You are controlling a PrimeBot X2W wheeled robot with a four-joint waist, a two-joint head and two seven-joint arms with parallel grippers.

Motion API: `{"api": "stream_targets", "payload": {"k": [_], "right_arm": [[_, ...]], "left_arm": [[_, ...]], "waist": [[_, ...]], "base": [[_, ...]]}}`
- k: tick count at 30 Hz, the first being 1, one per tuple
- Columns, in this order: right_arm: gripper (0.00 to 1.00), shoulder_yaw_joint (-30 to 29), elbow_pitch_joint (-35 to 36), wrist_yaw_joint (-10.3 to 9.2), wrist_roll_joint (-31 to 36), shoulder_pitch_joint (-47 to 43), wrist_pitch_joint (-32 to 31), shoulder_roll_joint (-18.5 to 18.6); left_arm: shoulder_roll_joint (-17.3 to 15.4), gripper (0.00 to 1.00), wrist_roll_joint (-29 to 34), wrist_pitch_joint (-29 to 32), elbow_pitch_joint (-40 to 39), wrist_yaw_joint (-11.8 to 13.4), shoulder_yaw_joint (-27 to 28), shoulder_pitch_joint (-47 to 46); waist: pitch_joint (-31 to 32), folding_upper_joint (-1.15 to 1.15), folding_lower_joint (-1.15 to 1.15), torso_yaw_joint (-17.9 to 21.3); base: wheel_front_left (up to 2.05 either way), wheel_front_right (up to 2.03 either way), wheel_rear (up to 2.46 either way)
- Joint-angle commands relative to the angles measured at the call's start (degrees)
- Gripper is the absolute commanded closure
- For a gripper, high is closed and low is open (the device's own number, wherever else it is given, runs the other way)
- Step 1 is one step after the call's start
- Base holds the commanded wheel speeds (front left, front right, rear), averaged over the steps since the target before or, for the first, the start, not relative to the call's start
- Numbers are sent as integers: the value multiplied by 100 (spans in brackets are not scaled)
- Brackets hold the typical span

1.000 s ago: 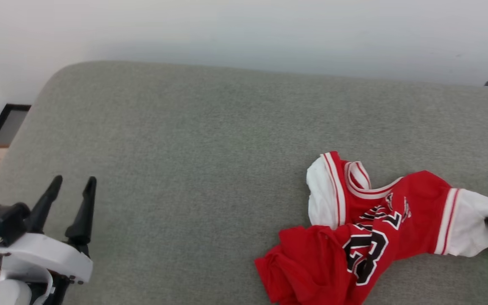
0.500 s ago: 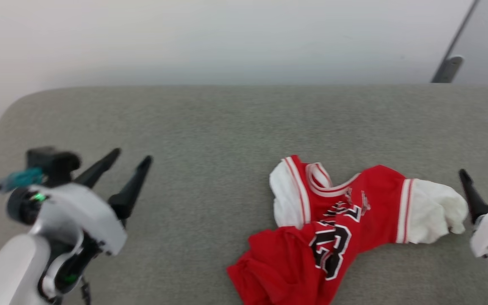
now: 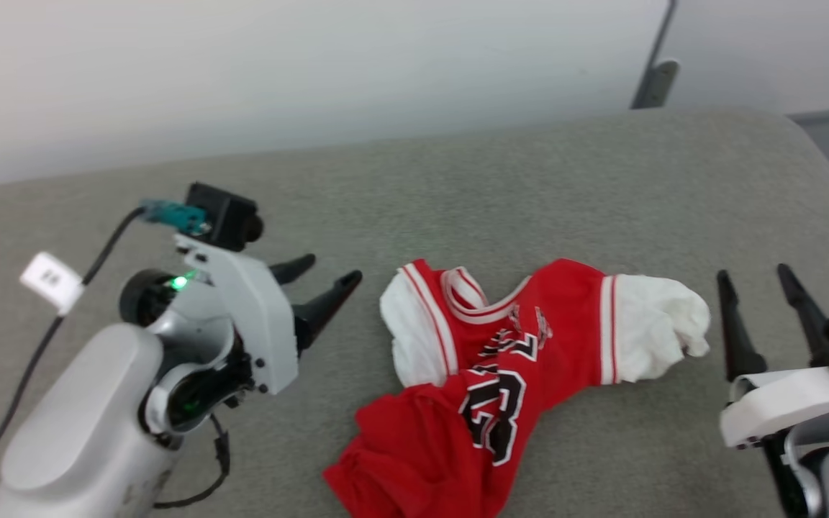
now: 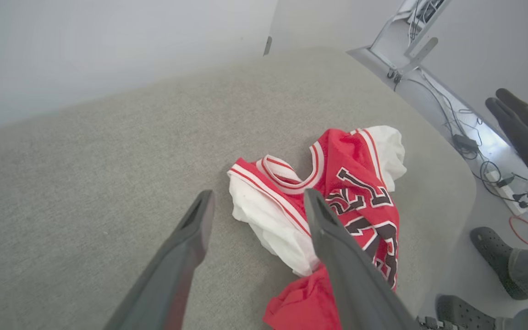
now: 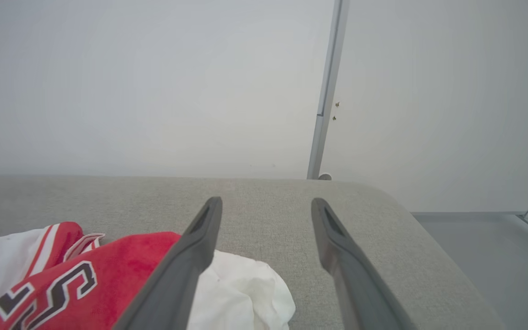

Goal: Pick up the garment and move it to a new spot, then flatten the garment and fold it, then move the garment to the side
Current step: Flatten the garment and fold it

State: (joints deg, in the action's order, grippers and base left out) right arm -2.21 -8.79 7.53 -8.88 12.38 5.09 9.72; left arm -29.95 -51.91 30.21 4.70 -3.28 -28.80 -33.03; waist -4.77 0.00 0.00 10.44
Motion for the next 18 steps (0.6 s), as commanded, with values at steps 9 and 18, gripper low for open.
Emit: {"api": "stream_targets", "payload": {"k": [9, 18], "right_arm": [[0, 141, -161, -9, 96, 70, 173, -323], [0, 204, -338, -9, 96, 232, 327, -442]], "left_arm": [[345, 0, -299, 808, 720, 186, -305, -377], [358, 0, -122, 1015, 1322, 256, -534, -445]], "waist": [[-395, 0, 0, 590], [-651, 0, 0, 767]], "base": [[0, 0, 0], [0, 0, 0]]}}
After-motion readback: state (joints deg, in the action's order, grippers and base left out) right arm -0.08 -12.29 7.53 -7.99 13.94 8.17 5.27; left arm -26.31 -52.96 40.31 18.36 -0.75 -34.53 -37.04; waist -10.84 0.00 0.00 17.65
